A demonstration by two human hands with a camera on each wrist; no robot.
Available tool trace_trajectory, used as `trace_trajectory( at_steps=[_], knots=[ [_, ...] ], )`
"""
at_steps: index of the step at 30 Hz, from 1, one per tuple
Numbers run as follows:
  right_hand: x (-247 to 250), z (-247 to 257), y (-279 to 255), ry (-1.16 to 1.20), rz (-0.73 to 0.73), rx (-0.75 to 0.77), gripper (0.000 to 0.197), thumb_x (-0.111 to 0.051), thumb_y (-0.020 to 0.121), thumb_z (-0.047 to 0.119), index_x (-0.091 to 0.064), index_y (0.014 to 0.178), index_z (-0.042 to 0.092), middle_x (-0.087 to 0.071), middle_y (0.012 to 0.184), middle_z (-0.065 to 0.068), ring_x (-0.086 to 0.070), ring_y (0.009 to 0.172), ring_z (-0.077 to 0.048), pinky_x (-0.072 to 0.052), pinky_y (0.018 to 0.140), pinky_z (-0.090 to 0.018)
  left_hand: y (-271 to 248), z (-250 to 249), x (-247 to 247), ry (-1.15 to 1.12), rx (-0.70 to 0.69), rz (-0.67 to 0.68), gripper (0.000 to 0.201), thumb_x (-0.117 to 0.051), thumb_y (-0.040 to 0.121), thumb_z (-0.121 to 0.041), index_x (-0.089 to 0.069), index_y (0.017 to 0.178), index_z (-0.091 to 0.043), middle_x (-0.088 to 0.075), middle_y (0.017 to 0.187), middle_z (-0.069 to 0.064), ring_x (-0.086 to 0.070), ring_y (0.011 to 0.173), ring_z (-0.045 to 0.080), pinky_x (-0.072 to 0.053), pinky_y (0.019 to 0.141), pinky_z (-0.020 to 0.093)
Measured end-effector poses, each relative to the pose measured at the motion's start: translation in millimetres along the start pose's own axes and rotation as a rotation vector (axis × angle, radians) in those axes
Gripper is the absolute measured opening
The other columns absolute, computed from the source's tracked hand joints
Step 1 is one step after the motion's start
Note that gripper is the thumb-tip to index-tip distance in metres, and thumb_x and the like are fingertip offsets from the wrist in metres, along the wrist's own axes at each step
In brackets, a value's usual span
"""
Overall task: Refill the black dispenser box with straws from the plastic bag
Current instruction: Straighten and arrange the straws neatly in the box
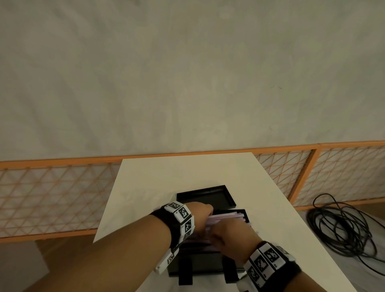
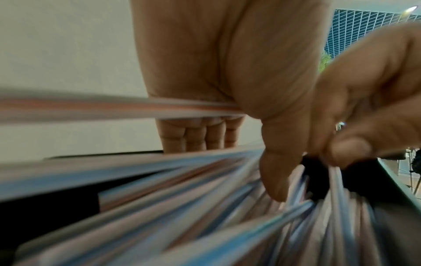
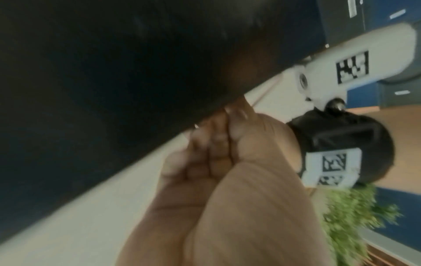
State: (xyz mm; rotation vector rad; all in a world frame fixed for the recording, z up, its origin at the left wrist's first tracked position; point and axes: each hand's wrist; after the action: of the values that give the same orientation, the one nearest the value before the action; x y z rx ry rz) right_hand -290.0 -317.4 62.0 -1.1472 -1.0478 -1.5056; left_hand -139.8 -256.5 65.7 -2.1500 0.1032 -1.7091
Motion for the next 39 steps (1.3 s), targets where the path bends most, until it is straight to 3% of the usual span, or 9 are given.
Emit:
trace_trajectory(
  at_steps=[2, 5, 7, 10, 16, 22, 30, 36, 39],
  knots=[
    [5.3, -2.7, -2.5, 0.025, -0.13, -0.018, 0.02, -0.05, 0.078, 0.031, -0.07, 0.08, 0.029, -0.068, 0.073, 0.007, -0.067, 0.062, -0.013, -0.047, 0.05, -0.018, -1.4, -0.5, 2.1, -0.012, -0.007, 0.052, 0.047, -0.078, 0.071, -0.026, -0.051, 0.108, -0.014, -0.063, 0.1, 0.011, -0.062, 0.088, 0.031, -0.052, 0.079, 0.04],
    [9.2, -6.4, 2.9, -0.035, 0.046, -0.136, 0.029, -0.053, 0.087, 0.032, -0.063, 0.114, 0.026, -0.059, 0.11, 0.001, -0.062, 0.097, -0.021, -0.05, 0.074, -0.031, -5.1, -3.1, 8.3, -0.025, -0.014, 0.083, 0.06, -0.08, 0.07, -0.025, -0.05, 0.119, -0.011, -0.063, 0.11, 0.013, -0.062, 0.097, 0.032, -0.051, 0.083, 0.039],
    [9.1, -11.9, 4.8, -0.148, 0.198, -0.201, 0.03, -0.05, 0.092, 0.033, -0.062, 0.117, 0.023, -0.053, 0.121, -0.003, -0.056, 0.109, -0.025, -0.047, 0.083, -0.032, -11.2, -2.9, 13.3, -0.061, -0.008, 0.07, 0.068, -0.081, 0.07, -0.028, -0.048, 0.127, -0.012, -0.061, 0.118, 0.011, -0.06, 0.104, 0.03, -0.051, 0.088, 0.038],
    [6.9, -16.0, 2.9, -0.157, 0.242, -0.235, 0.027, -0.047, 0.093, 0.03, -0.064, 0.112, 0.022, -0.054, 0.119, -0.004, -0.057, 0.108, -0.026, -0.046, 0.083, -0.03, -26.0, 2.1, 22.2, -0.117, 0.001, 0.051, 0.076, -0.081, 0.07, -0.036, -0.044, 0.133, -0.016, -0.057, 0.127, 0.005, -0.057, 0.111, 0.024, -0.049, 0.091, 0.035],
    [21.8, -34.3, -15.0, -0.009, 0.27, -0.242, 0.024, -0.057, 0.088, 0.039, -0.067, 0.108, 0.032, -0.056, 0.12, 0.006, -0.055, 0.113, -0.015, -0.045, 0.095, -0.029, -71.7, 22.0, 24.2, 0.001, -0.032, 0.078, 0.045, -0.077, 0.073, -0.037, -0.06, 0.109, -0.016, -0.058, 0.099, 0.004, -0.049, 0.082, 0.015, -0.039, 0.069, 0.028],
    [17.3, -23.5, -12.3, -0.144, 0.483, -0.213, 0.031, -0.048, 0.091, 0.024, -0.065, 0.117, 0.026, -0.06, 0.123, -0.006, -0.056, 0.115, -0.028, -0.047, 0.096, -0.037, -80.9, 25.6, 2.1, -0.016, -0.064, 0.155, 0.033, -0.072, 0.08, -0.027, -0.066, 0.11, -0.015, -0.065, 0.106, 0.005, -0.058, 0.092, 0.019, -0.039, 0.073, 0.027],
    [18.6, -10.8, -1.8, -0.066, 0.465, -0.15, 0.029, -0.052, 0.093, 0.032, -0.067, 0.117, 0.024, -0.065, 0.122, -0.004, -0.058, 0.114, -0.023, -0.043, 0.096, -0.029, -67.2, 30.3, 12.0, -0.1, -0.074, 0.103, 0.022, -0.063, 0.083, -0.008, -0.072, 0.103, -0.012, -0.069, 0.109, 0.005, -0.062, 0.098, 0.02, -0.038, 0.074, 0.022],
    [22.4, -5.8, 13.0, -0.025, 0.199, -0.176, 0.03, -0.054, 0.092, 0.033, -0.062, 0.119, 0.023, -0.058, 0.125, 0.0, -0.055, 0.114, -0.02, -0.043, 0.092, -0.029, -52.1, 12.7, 11.3, 0.033, -0.131, 0.061, 0.018, -0.057, 0.084, -0.002, -0.069, 0.098, -0.004, -0.068, 0.102, 0.014, -0.061, 0.091, 0.03, -0.035, 0.071, 0.025],
    [15.5, -8.0, 18.8, -0.119, 0.375, -0.191, 0.034, -0.053, 0.092, 0.03, -0.059, 0.126, 0.027, -0.051, 0.133, -0.004, -0.05, 0.122, -0.025, -0.043, 0.099, -0.034, -48.2, 10.6, 5.9, 0.053, -0.142, 0.014, 0.013, -0.06, 0.083, -0.007, -0.066, 0.094, -0.004, -0.064, 0.1, 0.014, -0.058, 0.084, 0.028, -0.036, 0.07, 0.028]
  ],
)
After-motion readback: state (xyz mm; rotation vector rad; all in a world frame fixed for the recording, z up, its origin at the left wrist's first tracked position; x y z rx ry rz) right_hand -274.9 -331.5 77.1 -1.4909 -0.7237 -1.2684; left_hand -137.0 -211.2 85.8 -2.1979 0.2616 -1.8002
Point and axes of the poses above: each hand's wrist, its own y-axis towards the middle knuckle, its own x-axis out of the back of the hand, z = x × y
